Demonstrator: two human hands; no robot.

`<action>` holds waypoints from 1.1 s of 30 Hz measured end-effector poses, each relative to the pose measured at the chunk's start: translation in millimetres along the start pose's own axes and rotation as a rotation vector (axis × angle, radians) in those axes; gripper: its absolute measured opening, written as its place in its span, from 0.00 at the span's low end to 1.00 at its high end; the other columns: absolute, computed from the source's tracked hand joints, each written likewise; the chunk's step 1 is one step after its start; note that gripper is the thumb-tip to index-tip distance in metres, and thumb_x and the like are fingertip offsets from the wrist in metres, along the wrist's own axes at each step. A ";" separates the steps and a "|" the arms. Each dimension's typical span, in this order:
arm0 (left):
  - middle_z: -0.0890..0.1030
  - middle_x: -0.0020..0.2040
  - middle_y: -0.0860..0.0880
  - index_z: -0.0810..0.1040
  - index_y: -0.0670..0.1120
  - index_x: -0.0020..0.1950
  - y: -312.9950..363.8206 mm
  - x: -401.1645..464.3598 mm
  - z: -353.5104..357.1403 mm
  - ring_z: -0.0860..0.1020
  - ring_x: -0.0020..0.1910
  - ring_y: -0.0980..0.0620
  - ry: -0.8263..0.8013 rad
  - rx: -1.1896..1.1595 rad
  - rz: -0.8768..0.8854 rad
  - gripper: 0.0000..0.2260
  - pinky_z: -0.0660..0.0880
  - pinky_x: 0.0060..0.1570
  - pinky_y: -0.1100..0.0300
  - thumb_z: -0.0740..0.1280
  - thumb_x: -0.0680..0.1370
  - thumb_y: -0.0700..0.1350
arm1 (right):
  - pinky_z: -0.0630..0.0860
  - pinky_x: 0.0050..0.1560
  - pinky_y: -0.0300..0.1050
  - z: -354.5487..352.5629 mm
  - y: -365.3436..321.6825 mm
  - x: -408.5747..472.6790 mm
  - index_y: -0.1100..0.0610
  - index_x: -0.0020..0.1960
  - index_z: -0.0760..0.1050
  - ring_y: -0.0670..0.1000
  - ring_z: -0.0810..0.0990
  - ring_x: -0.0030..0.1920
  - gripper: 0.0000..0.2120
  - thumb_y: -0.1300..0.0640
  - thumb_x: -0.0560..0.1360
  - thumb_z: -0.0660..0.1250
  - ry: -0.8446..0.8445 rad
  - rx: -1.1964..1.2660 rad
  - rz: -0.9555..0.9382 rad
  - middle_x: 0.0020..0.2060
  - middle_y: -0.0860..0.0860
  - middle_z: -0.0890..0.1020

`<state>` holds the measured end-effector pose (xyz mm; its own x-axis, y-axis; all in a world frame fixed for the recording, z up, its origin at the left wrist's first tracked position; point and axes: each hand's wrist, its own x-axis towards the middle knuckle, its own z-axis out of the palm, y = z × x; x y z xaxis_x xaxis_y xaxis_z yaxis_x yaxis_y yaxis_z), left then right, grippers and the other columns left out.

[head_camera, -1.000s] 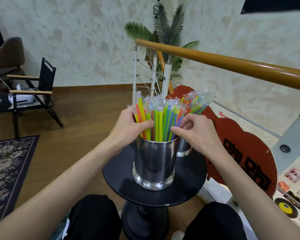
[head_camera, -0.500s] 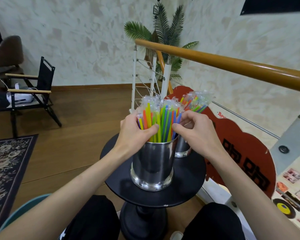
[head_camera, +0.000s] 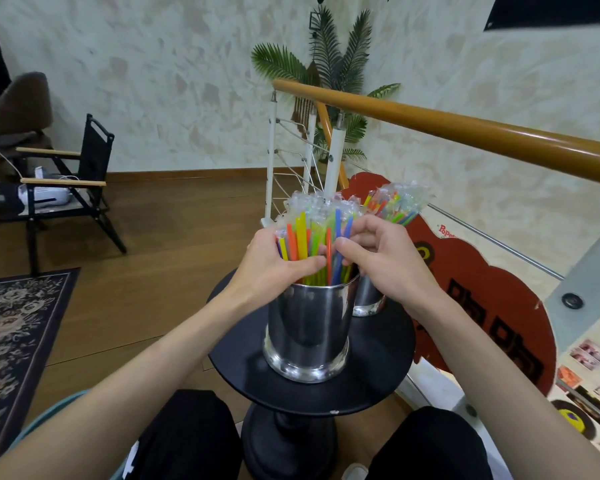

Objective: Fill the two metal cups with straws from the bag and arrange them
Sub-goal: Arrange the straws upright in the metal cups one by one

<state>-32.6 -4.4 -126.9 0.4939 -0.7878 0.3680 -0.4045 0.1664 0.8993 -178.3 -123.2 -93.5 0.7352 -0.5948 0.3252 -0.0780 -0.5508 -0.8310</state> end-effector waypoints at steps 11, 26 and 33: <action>0.86 0.50 0.51 0.81 0.48 0.60 -1.9 1.1 -5.3 0.85 0.49 0.54 0.021 -0.040 0.048 0.17 0.82 0.50 0.59 0.78 0.73 0.40 | 0.76 0.49 0.36 2.3 7.6 1.0 0.54 0.47 0.80 0.42 0.84 0.42 0.06 0.55 0.74 0.76 -0.008 -0.115 -0.017 0.37 0.47 0.87; 0.87 0.48 0.49 0.83 0.43 0.54 -0.8 -0.2 -8.3 0.86 0.48 0.52 0.005 -0.160 -0.004 0.09 0.81 0.46 0.63 0.75 0.74 0.39 | 0.78 0.44 0.34 11.0 0.8 2.3 0.56 0.42 0.81 0.40 0.84 0.39 0.09 0.52 0.73 0.77 0.051 -0.217 -0.066 0.35 0.46 0.85; 0.87 0.52 0.51 0.81 0.47 0.60 5.4 1.0 -8.4 0.85 0.52 0.51 -0.116 -0.151 0.010 0.16 0.81 0.52 0.60 0.76 0.73 0.40 | 0.82 0.47 0.41 0.2 -33.1 25.0 0.57 0.50 0.81 0.44 0.85 0.39 0.06 0.56 0.75 0.75 0.130 -0.110 -0.157 0.37 0.49 0.86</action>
<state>-27.9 0.8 -119.7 0.3951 -0.8471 0.3553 -0.2844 0.2549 0.9242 -157.2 -119.8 -57.9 0.6519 -0.5630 0.5081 -0.0477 -0.6991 -0.7135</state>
